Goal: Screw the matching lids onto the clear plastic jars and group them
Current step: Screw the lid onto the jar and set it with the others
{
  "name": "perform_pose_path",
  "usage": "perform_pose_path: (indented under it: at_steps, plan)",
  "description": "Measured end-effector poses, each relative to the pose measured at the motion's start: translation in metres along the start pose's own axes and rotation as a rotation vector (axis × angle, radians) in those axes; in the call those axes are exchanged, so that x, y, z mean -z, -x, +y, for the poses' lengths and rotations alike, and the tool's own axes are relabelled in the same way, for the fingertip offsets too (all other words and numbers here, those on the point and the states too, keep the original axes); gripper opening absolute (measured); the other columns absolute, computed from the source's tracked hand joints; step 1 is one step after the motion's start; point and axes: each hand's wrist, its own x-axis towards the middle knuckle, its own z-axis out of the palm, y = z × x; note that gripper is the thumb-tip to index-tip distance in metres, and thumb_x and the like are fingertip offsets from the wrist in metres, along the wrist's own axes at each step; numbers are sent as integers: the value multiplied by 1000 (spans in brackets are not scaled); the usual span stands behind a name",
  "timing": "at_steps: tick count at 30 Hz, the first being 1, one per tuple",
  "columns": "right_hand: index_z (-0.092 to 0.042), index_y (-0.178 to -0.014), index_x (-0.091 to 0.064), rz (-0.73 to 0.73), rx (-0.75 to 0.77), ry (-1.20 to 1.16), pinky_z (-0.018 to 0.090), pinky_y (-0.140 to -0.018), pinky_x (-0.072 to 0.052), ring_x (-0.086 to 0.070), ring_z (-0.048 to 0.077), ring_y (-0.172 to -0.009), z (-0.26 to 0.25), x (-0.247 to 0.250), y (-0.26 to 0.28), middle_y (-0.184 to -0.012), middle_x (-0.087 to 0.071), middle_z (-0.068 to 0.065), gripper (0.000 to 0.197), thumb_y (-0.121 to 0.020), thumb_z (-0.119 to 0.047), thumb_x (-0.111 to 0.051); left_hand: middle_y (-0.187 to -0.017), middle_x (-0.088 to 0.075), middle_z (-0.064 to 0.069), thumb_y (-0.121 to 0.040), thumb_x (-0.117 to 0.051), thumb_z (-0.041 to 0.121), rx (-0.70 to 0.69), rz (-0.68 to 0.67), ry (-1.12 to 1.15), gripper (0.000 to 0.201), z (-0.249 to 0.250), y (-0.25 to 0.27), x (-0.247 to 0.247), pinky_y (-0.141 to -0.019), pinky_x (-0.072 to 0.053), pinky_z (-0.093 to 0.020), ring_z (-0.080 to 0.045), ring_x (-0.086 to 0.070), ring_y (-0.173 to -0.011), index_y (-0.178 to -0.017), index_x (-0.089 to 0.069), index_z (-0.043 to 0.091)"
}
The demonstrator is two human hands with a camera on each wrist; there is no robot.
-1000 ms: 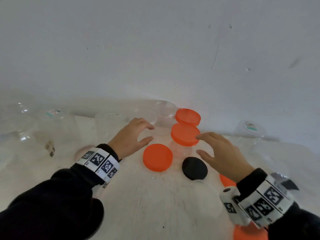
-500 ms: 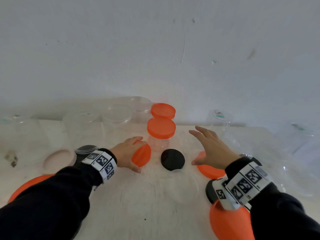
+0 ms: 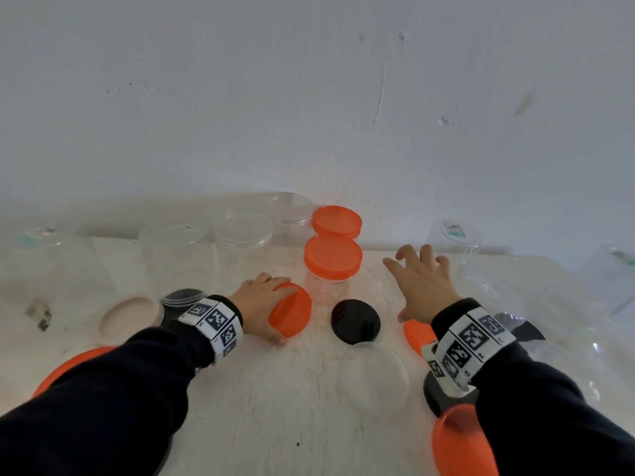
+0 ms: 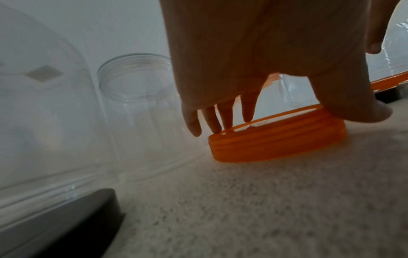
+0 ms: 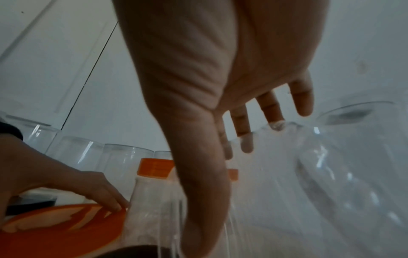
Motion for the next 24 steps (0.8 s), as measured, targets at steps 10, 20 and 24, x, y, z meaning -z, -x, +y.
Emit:
perform_pose_path:
  at_steps: [10,20,24]
  plan:
    - [-17,-134,-24,43,38,-61,40,-103,-34,-36,26,-123,-4,5,9,-134,-39,2,96,-62,-49,-79,-147,-18,4,-66,-77,50,-29,-26,195,100,4,9,-2,-106,-33,-37,-20,-24,-128,-144,-20,28]
    - [-34,-135,-22,114,153,-544,30,-86,-40,-33,19,-115,-16,24,50,-124,-31,-7,106,-46,-64,-70,-136,-21,19,-29,-50,94,-44,247,563,127,-13,59,13,-104,-24,-25,-4,-21,-125,-141,-26,38]
    - [-33,-132,-28,108,224,-873,34,-95,-43,-40,13,-115,-40,10,46,-125,-35,-10,101,-47,-46,-81,-137,-23,20,-31,-52,94,2,410,653,126,-18,79,14,-104,-22,-22,-3,-23,-127,-140,-30,35]
